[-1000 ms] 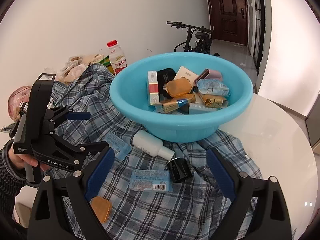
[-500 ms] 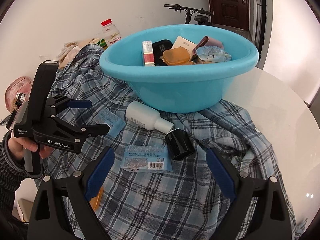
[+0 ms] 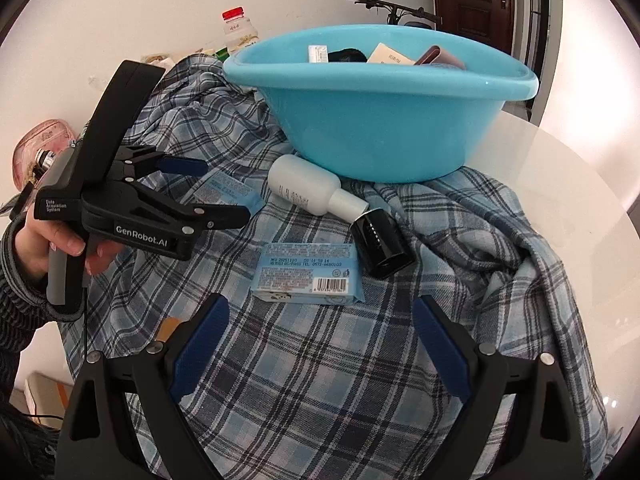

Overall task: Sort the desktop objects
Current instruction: 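Lower the left tool onto a light blue soap box and close it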

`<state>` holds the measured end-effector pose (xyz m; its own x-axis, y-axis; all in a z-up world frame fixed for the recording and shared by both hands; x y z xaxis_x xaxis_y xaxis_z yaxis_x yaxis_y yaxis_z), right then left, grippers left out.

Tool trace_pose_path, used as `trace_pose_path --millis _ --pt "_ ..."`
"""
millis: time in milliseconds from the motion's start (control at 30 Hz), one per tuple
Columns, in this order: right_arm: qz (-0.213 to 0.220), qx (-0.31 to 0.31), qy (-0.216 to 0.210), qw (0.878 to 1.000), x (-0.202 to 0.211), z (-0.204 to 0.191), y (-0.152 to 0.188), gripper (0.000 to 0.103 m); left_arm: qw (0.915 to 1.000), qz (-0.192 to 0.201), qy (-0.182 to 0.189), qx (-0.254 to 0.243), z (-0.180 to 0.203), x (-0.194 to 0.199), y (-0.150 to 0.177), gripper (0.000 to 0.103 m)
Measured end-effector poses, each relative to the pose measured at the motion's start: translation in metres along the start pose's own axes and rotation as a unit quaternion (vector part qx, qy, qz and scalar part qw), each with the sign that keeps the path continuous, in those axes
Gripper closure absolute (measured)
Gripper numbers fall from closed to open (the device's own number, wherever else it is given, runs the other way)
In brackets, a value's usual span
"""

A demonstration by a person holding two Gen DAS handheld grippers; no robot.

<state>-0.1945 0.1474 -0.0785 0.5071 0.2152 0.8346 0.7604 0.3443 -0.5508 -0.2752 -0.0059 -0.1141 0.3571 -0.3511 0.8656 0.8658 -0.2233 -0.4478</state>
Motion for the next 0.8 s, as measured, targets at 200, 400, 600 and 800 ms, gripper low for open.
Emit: trace_pose_path --millis 200,400,600,800 --pt "-0.003 0.009 -0.001 1.0 -0.004 -0.007 0.01 0.011 0.9999 -0.008 -0.003 0.011 -0.01 -0.008 0.0 0.003" --pt "-0.001 0.01 -0.008 1.0 0.001 -0.011 0.016 0.011 0.9999 -0.006 -0.009 0.009 -0.014 -0.015 -0.001 0.003" --pt "0.006 0.025 -0.005 1.0 0.006 -0.019 0.021 0.011 0.9998 0.0 -0.017 0.01 -0.018 -0.015 -0.004 0.007" --pt "0.009 0.031 -0.007 0.999 0.009 -0.024 0.023 0.011 0.9987 -0.004 -0.039 -0.033 -0.013 -0.008 -0.002 0.034"
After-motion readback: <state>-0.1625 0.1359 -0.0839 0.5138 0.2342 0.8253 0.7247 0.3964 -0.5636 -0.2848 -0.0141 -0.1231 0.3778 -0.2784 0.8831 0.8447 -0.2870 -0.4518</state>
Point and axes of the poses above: each gripper's, at about its wrist camera, not at the fingertips, and x roughly against the way its jaws point, z to its right, y to its underside, the point moved 9 cm from there along -x, roughly the way its jaws point, and after that the axes turned 13 degrees about y, right-handed, at the moved point
